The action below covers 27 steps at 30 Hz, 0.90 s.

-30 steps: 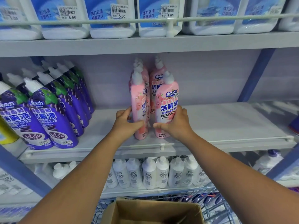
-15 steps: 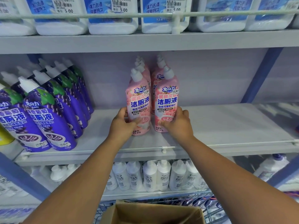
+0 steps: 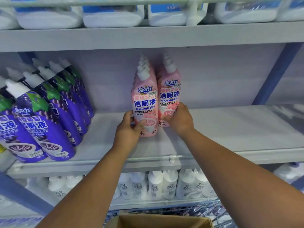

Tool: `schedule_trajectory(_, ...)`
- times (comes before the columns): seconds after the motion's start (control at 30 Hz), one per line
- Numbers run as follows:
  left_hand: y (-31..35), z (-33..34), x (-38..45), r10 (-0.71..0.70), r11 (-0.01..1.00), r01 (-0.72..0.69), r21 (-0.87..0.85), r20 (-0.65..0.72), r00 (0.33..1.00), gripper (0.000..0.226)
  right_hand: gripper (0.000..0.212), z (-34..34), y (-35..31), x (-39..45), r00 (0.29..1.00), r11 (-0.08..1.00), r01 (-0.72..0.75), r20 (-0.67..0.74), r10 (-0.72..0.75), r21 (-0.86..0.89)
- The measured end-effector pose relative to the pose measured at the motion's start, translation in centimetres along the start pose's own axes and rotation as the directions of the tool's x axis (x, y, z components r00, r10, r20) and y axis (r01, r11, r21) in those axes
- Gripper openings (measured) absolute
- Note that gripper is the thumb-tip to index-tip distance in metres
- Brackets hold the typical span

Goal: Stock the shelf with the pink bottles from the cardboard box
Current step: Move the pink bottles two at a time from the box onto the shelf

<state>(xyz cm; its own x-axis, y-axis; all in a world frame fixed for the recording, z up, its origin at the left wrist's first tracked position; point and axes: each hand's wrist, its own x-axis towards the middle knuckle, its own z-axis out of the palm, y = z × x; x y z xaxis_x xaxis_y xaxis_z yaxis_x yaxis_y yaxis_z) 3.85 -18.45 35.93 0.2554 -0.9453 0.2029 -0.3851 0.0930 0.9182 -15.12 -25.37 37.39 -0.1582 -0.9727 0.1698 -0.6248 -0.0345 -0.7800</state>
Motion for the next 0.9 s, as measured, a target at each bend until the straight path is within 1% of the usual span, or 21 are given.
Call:
schedule_trajectory(0.27, 0.0, 0.6, 0.1, -0.006, 1.0, 0.007, 0.009, -0.007, 1.0, 0.037, 0.064, 0.5, 0.2, 0.4, 1.0, 0.999, -0.012, 0.014, 0.013, -0.029)
schedule_trajectory(0.37, 0.2, 0.8, 0.0, -0.014, 1.0, 0.014, -0.001, 0.005, 1.0, 0.037, 0.07, 0.2, -0.1, 0.2, 0.997, 1.0, -0.028, 0.067, 0.027, 0.009)
schedule_trajectory(0.43, 0.3, 0.7, -0.2, -0.022, 1.0, 0.021, 0.011, 0.011, 1.0, 0.039, 0.068, -0.2, 0.0, -0.7, 0.988, 0.998, -0.061, 0.146, 0.057, 0.021)
schedule_trajectory(0.5, 0.3, 0.4, -0.5, -0.017, 0.997, 0.015, 0.076, 0.035, 0.999, 0.04, 0.057, -0.7, 0.3, -2.3, 0.981, 0.999, -0.032, 0.192, 0.038, -0.035)
schedule_trajectory(0.57, 0.0, 0.2, -0.8, -0.031, 0.98, 0.014, 0.199, 0.082, 0.996, 0.04, 0.054, -1.4, 0.7, -3.9, 0.98, 0.989, 0.04, 0.197, -0.012, -0.141)
schedule_trajectory(0.6, -0.2, 0.0, -1.0, -0.051, 0.959, 0.02, 0.284, 0.101, 0.994, 0.042, 0.056, -1.8, 0.8, -4.7, 0.978, 0.974, 0.069, 0.21, -0.023, -0.215)
schedule_trajectory(0.67, -0.4, -0.5, -1.7, -0.079, 0.887, 0.012, 0.463, 0.125, 0.989, 0.057, 0.06, -2.8, 1.2, -6.1, 0.964, 0.916, 0.147, 0.261, -0.048, -0.373)
schedule_trajectory(0.7, -0.3, -0.8, -2.2, -0.077, 0.841, -0.009, 0.541, 0.136, 0.988, 0.064, 0.062, -3.4, 1.2, -6.8, 0.958, 0.886, 0.177, 0.282, -0.056, -0.428)
schedule_trajectory(0.77, 0.4, -1.2, -3.6, -0.064, 0.73, -0.076, 0.679, 0.178, 0.982, 0.069, 0.067, -4.6, 1.4, -8.5, 0.949, 0.837, 0.216, 0.309, -0.059, -0.503)
schedule_trajectory(0.83, 1.4, -1.7, -5.4, -0.031, 0.64, -0.156, 0.752, 0.228, 0.973, 0.069, 0.071, -5.8, 1.5, -10.3, 0.935, 0.796, 0.246, 0.353, -0.043, -0.553)
schedule_trajectory(0.9, 2.3, -2.0, -7.4, -0.006, 0.586, -0.214, 0.781, 0.267, 0.964, 0.07, 0.075, -6.6, 2.0, -12.1, 0.924, 0.774, 0.262, 0.381, -0.03, -0.576)
